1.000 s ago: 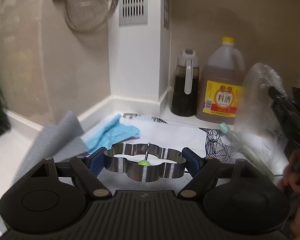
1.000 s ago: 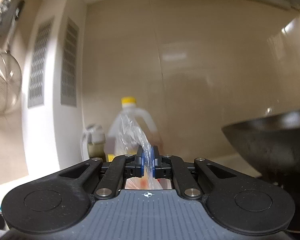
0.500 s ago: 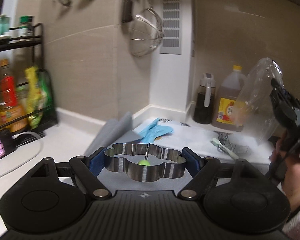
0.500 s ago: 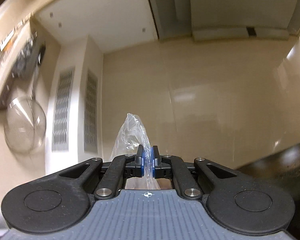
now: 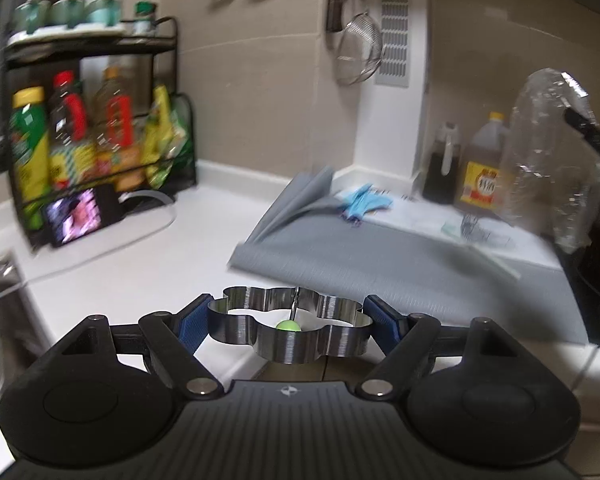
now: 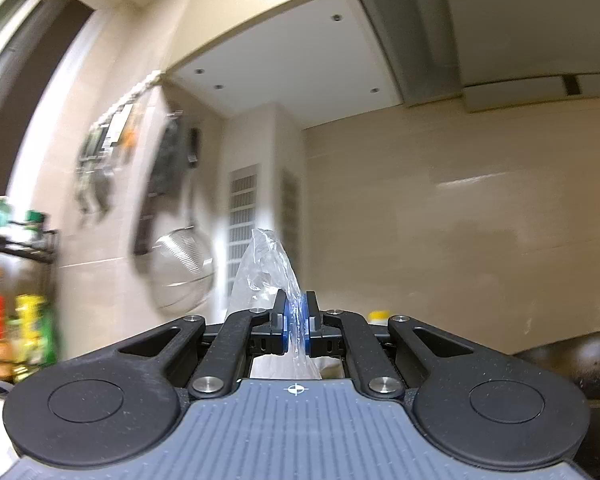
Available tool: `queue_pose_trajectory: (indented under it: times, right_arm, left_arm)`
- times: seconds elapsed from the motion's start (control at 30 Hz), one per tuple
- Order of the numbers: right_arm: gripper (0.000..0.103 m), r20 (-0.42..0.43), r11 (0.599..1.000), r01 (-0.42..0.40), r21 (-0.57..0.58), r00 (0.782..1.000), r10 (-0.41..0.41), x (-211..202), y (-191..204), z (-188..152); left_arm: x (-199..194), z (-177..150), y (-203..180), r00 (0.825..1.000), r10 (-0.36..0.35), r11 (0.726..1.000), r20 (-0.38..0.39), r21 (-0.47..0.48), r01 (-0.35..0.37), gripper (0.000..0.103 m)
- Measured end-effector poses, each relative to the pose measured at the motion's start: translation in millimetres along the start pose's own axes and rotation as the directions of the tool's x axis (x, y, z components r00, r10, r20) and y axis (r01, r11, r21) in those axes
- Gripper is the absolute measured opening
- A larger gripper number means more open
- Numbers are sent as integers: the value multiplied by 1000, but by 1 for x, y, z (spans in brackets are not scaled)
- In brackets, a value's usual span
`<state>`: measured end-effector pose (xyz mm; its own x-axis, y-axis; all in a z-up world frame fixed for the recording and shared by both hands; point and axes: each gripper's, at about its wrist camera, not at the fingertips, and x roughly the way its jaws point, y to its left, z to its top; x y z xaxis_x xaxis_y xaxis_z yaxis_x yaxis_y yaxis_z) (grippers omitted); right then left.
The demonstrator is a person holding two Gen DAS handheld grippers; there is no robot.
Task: Collect trash
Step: 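Lift the egg ring and plastic bag off the counter with both tools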
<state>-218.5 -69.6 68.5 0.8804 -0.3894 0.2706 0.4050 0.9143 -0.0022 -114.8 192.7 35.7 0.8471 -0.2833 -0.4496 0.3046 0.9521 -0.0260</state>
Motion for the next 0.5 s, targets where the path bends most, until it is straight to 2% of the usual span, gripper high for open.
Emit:
queue_pose_trajectory:
  times: [0.27,0.5]
  right_arm:
    - [7,-110,993,-115,29,987,118,-81,11,15]
    - [7,-249,978,-207,36,946,209,-144,30,4]
  left_arm:
    - [-42,-47,22,995,83,997,-45,-4,-83,85]
    - [-74,-82,25,996,77,997,-53,-23,-79,85]
